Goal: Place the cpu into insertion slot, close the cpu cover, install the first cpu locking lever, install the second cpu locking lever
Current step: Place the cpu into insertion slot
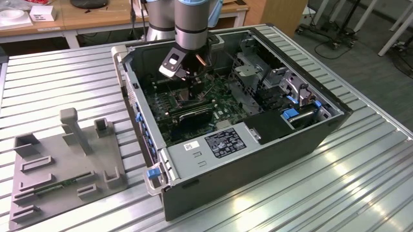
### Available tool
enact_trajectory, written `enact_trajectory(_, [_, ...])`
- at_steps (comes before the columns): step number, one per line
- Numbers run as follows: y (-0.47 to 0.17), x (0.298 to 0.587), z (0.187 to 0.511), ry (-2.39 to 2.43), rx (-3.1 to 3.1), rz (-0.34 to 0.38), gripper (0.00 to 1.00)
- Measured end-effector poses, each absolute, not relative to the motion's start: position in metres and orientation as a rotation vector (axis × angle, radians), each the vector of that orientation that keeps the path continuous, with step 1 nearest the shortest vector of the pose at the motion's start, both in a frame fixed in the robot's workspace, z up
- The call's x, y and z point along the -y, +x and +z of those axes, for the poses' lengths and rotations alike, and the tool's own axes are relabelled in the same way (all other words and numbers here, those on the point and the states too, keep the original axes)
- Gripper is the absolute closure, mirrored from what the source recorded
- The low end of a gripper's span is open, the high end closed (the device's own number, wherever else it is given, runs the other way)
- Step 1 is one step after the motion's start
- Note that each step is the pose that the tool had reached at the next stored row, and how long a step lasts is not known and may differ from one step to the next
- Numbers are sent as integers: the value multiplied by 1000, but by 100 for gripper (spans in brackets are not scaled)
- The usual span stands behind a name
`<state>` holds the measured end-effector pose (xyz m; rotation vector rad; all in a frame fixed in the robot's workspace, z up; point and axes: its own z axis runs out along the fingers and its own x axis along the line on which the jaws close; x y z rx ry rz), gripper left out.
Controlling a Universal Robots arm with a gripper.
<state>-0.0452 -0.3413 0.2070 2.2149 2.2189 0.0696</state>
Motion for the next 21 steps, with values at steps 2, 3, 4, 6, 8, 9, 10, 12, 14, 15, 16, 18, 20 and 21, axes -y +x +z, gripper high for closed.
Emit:
enact_trajectory(2, [-45, 341, 211, 2215, -2219, 70, 39])
enact_trajectory(3, [-45, 341, 214, 2215, -2219, 70, 39])
enact_trajectory(4, [-45, 341, 216, 2215, -2219, 70, 39])
enact_trajectory(6, [-45, 341, 220, 2215, -2219, 70, 39])
enact_trajectory(8, [-45, 341, 222, 2215, -2219, 69, 39])
enact_trajectory(9, [-45, 341, 222, 2215, -2219, 70, 39])
enact_trajectory(10, [-45, 341, 222, 2215, -2219, 70, 39])
enact_trajectory(12, [-45, 341, 224, 2215, -2219, 70, 39])
enact_trajectory(14, [-45, 341, 224, 2215, -2219, 69, 39])
enact_trajectory(15, [-45, 341, 224, 2215, -2219, 69, 39])
enact_trajectory(16, [-45, 341, 225, 2215, -2219, 69, 39])
enact_trajectory(18, [-45, 341, 226, 2215, -2219, 69, 39])
enact_trajectory(20, [-45, 341, 227, 2215, -2219, 70, 39])
enact_trajectory(21, [-45, 341, 227, 2215, -2219, 70, 39])
